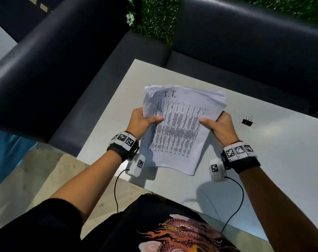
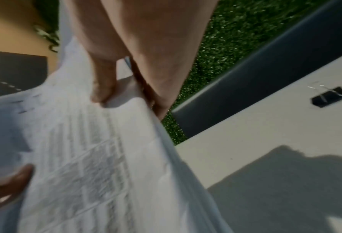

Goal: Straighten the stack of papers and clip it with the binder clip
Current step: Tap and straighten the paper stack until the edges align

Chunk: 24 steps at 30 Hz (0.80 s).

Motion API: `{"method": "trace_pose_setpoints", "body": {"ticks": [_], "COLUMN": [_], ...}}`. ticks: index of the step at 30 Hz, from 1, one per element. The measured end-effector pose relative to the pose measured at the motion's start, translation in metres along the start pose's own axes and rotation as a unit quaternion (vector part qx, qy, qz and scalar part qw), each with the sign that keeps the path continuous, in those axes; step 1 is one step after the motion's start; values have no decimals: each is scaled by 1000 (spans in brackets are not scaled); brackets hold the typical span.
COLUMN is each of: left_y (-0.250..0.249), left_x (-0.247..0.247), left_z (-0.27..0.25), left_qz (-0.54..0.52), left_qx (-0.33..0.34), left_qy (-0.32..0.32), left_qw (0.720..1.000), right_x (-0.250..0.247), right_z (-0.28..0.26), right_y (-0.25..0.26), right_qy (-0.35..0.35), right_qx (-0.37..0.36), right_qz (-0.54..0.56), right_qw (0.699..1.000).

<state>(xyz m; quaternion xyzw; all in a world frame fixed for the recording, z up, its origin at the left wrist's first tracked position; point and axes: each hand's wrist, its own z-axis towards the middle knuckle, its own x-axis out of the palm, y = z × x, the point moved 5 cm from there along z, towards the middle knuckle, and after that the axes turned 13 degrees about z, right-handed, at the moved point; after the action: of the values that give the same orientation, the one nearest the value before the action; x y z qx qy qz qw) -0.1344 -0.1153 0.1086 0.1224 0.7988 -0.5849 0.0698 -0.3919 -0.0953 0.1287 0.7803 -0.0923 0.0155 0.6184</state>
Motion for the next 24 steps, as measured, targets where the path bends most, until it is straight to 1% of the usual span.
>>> {"method": "trace_pose_setpoints", "body": {"ticks": [2,4,5,7,8,10,14,15,17,19,22,24], "left_y": [-18,-33,-38,-44,-45,-45,-46,-46,-45,-44,-44,-51], "left_x": [0,-1,-1,-1,-2,-6,-7,-5,-3,-4,-9,-8], "left_z": [-3,-9,-13,-20,-22,-19,-10,-9,-8,-7,-5,-5], "left_qz": [4,0,-9,-24,-23,-2,71,82,88,53,-2,-9], "left_qx": [42,91,113,135,135,122,115,113,107,105,106,124], "left_qy": [-59,-126,-150,-170,-167,-141,-73,-74,-102,-124,-118,-114], "left_qw": [997,988,982,976,976,983,988,987,985,985,987,986], "right_x": [9,18,23,27,27,23,24,26,27,26,28,31], "right_z": [-1,-5,-8,-12,-11,-7,-1,-1,-3,-6,-11,-12], "right_y": [14,29,34,41,43,48,44,43,40,38,37,44], "right_qy": [-53,-98,-114,-134,-139,-135,-100,-90,-72,-56,-21,-25], "right_qx": [-49,-98,-122,-154,-159,-158,-137,-137,-140,-134,-120,-135], "right_qz": [-15,4,15,24,18,-19,-73,-75,-72,-66,-63,-61], "right_qw": [997,990,986,979,977,978,983,984,985,987,991,989]}}
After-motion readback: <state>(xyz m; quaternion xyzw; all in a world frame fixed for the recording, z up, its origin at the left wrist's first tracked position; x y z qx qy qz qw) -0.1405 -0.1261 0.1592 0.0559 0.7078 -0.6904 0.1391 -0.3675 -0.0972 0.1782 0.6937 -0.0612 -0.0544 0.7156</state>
